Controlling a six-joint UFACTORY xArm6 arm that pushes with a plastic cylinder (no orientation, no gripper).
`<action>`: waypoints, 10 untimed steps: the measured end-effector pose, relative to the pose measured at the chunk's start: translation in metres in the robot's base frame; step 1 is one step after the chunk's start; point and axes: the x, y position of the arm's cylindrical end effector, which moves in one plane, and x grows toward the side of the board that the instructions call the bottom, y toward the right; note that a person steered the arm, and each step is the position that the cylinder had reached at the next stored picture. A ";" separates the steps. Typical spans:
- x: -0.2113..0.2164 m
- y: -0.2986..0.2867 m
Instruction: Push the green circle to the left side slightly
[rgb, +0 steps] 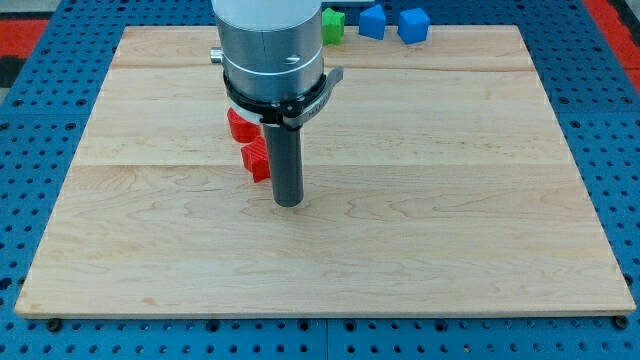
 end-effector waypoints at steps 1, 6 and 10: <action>0.000 0.003; -0.050 0.029; -0.105 0.043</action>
